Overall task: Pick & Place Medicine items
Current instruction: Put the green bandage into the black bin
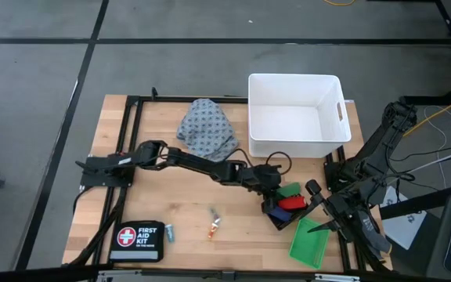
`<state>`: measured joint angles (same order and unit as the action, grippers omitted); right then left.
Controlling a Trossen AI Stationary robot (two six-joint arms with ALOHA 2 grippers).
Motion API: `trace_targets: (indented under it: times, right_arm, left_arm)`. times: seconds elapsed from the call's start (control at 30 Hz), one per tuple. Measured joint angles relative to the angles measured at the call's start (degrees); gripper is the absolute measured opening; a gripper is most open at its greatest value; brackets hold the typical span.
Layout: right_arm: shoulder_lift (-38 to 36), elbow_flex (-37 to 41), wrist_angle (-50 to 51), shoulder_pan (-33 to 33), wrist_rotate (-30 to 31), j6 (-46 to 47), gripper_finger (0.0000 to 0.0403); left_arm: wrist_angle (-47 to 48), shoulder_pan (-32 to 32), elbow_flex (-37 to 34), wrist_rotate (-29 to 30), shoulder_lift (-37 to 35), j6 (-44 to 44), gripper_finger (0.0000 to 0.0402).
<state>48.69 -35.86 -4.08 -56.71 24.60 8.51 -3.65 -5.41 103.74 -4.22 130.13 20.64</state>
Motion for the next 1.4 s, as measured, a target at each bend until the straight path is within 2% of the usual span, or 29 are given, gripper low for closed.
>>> trace_targets:
  times: [0.4,0.97,1.1,1.4]
  right_arm:
    - [0.00,0.00,0.06,0.00,-0.04,0.00,0.0190]
    - [0.00,0.00,0.20,0.00,-0.07,-0.02,0.0190]
    - [0.00,0.00,0.20,0.00,-0.07,-0.02,0.0190]
    - [0.00,0.00,0.20,0.00,-0.07,0.02,0.0190]
  left_arm:
    - [-2.72,-0.96,-0.10,-0.49,2.33,5.01,0.0116]
    - [-5.75,-1.36,-0.08,-1.41,5.02,5.72,0.0119]
    - [-6.05,-1.42,-0.08,-1.71,4.98,5.69,0.0139]
    - [-8.14,-1.57,-0.08,-4.14,4.93,4.74,0.0228]
